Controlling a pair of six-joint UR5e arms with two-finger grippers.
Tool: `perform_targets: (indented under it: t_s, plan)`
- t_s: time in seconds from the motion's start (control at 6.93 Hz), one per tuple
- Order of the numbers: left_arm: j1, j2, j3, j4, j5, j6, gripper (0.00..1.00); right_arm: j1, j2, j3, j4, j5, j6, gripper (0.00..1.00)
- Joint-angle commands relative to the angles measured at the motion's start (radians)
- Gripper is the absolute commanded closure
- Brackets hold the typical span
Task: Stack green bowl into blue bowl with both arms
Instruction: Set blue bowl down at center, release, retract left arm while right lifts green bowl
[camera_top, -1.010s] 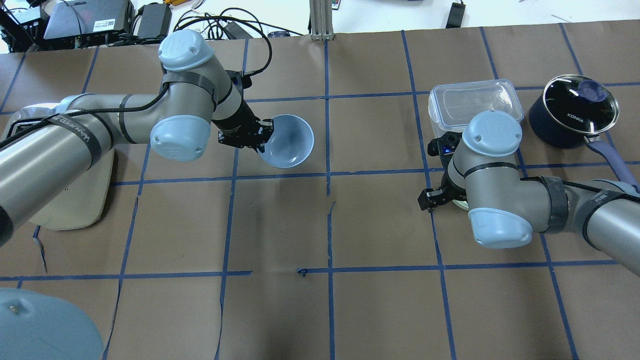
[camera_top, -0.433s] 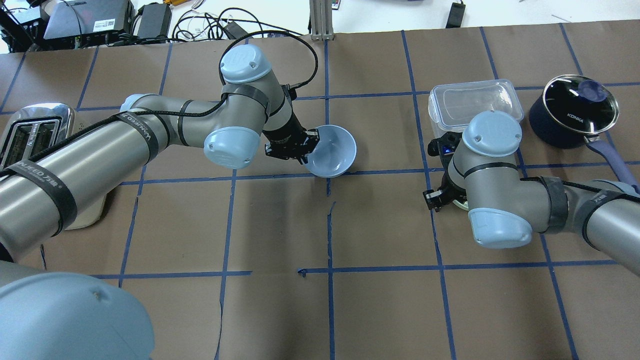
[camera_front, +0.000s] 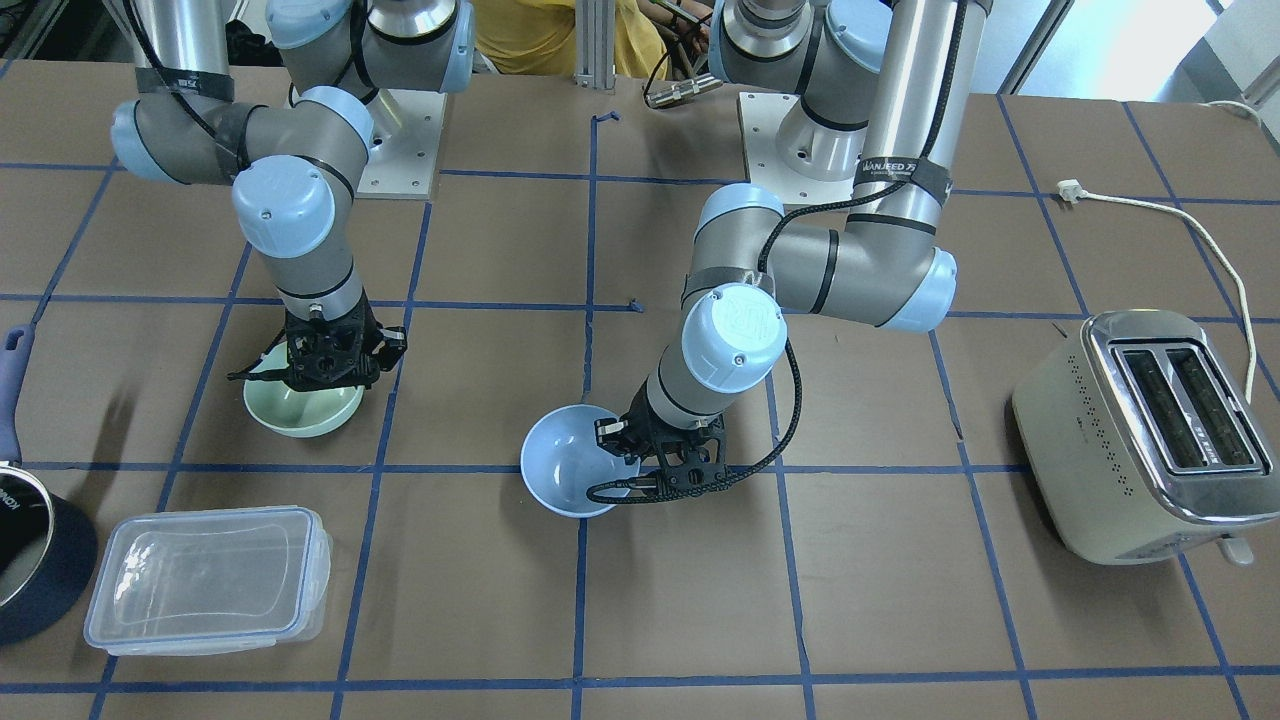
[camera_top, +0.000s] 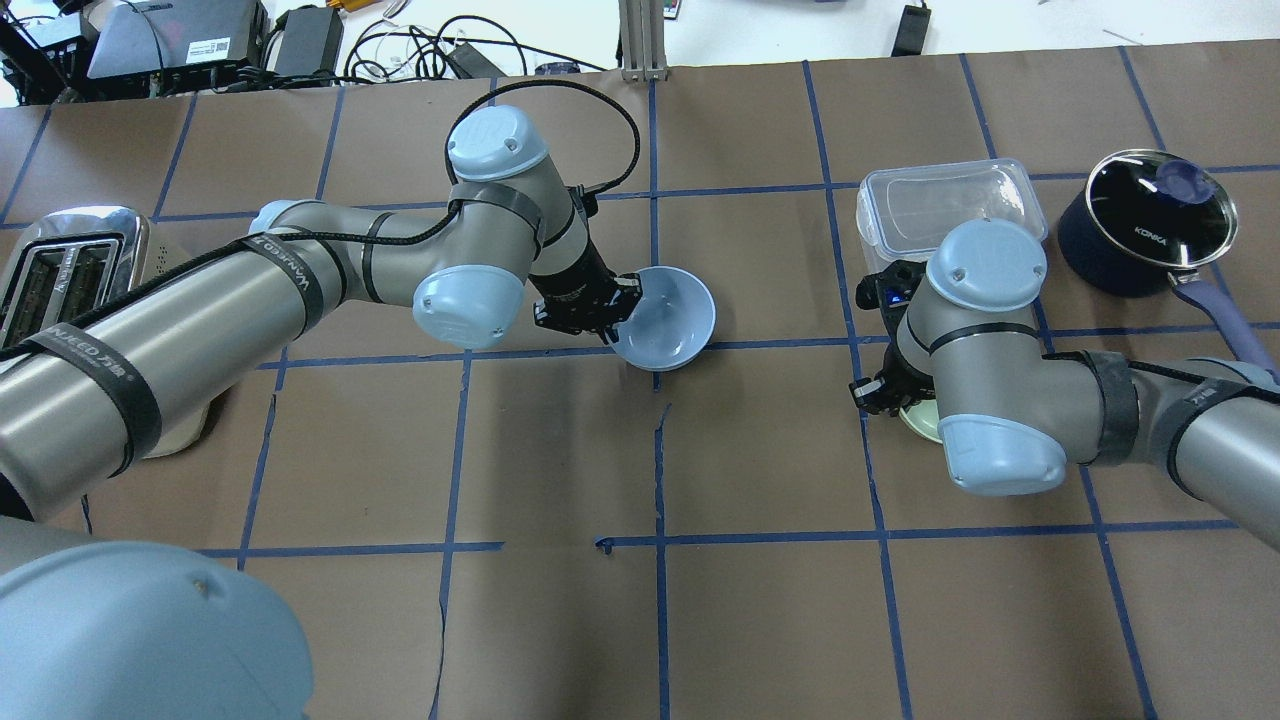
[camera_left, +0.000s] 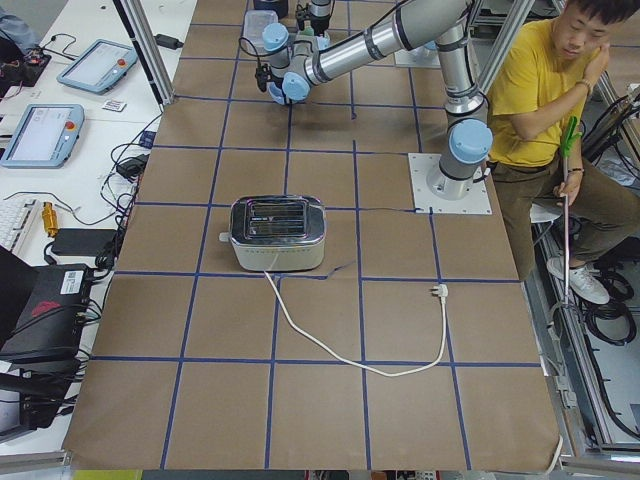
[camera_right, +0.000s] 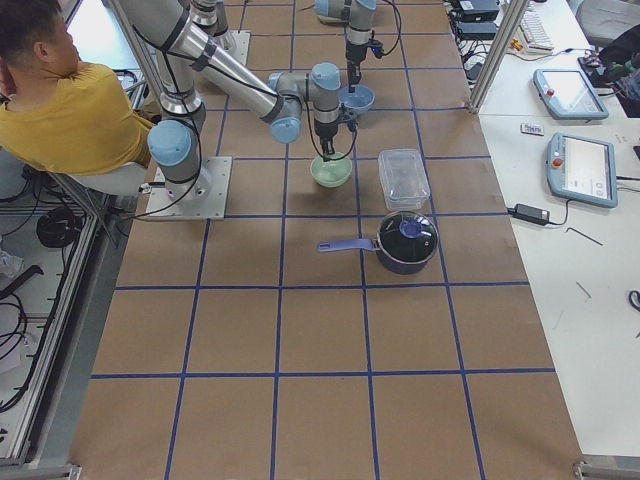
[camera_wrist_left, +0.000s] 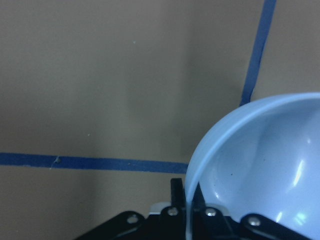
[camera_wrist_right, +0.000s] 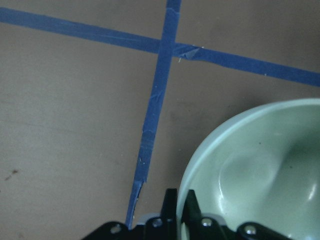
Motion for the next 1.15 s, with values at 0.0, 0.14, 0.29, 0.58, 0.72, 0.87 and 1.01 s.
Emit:
perform_targets:
  t_s: [0.0,0.14,0.29,0.58,0.72,0.87,1.01]
  plan:
    - [0.02,0.049,0.04,-0.02,0.078,0.005,0.36,0.0,-0.017,-0.014,0.003,-0.004,0.004,1.0]
    - [0.035,0.084,0.076,-0.102,0.088,0.007,0.3,0.0,-0.028,-0.052,0.051,-0.01,0.008,1.0]
    - [0.075,0.136,0.12,-0.221,0.094,0.125,0.26,0.002,-0.043,-0.124,0.16,-0.012,0.011,1.0]
    - [0.242,0.247,0.151,-0.416,0.146,0.447,0.24,0.012,-0.036,-0.316,0.402,-0.015,0.027,1.0]
    - [0.253,0.335,0.159,-0.497,0.175,0.455,0.23,0.023,-0.024,-0.396,0.456,0.01,0.123,1.0]
    - [0.249,0.415,0.15,-0.515,0.256,0.455,0.2,0.063,0.007,-0.456,0.489,0.03,0.179,1.0]
    - [0.247,0.463,0.139,-0.512,0.242,0.443,0.19,0.112,0.047,-0.531,0.527,0.025,0.286,1.0]
